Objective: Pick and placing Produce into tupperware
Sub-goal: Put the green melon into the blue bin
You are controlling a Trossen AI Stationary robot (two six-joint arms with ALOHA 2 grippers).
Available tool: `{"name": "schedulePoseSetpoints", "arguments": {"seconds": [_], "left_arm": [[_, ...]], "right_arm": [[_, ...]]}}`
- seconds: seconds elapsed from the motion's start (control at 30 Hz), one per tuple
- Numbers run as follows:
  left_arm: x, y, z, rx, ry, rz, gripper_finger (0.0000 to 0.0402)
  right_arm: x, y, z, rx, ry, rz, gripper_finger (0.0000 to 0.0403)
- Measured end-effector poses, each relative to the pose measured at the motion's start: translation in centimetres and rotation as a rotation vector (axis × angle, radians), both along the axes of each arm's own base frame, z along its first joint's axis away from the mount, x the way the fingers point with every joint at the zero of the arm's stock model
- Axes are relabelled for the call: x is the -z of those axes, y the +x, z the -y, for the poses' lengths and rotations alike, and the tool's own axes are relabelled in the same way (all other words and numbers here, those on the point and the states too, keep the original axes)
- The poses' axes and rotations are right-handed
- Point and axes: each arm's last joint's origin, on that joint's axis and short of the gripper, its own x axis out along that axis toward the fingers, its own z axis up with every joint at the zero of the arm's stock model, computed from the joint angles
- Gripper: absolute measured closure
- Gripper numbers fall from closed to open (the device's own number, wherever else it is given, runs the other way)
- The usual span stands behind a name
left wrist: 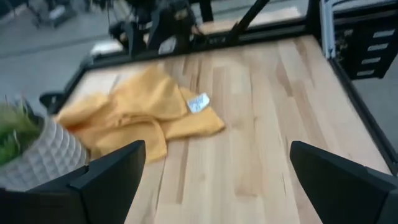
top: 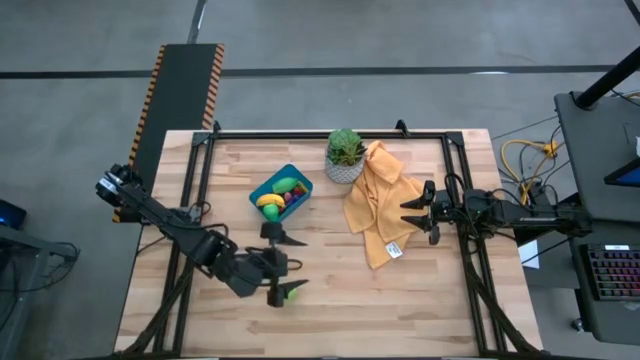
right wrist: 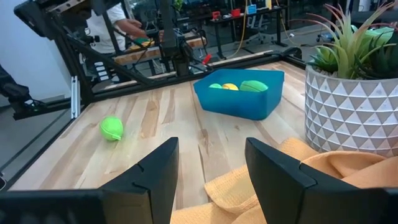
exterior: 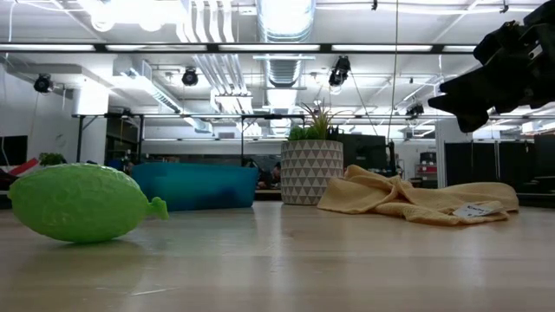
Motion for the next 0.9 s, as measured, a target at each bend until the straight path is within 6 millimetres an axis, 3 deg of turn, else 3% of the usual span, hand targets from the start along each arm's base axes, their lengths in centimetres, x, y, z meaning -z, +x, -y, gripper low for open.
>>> {"name": "schedulePoseSetpoints", "arguments": {"seconds": [0.43,0.67,0.9], "left_arm": [[1.4,-1.1,-0.9,-0.199,-0.199,-0.163,0.0017],[2.1,-1.2,-0.6,-0.151,-0.271,-0.246,0.0017],[4.8,-0.3,-0.1,-0.214,-0.247,-0.347,0.0017]], "right_arm": [[0.0,0.0,0.0,0.000,0.000,-0.004,0.0225],[0.0,0.0,0.0,0.000,0.000,-0.004,0.0225],[0.0,0.0,0.0,0.001,0.002,-0.005,0.0225]]}}
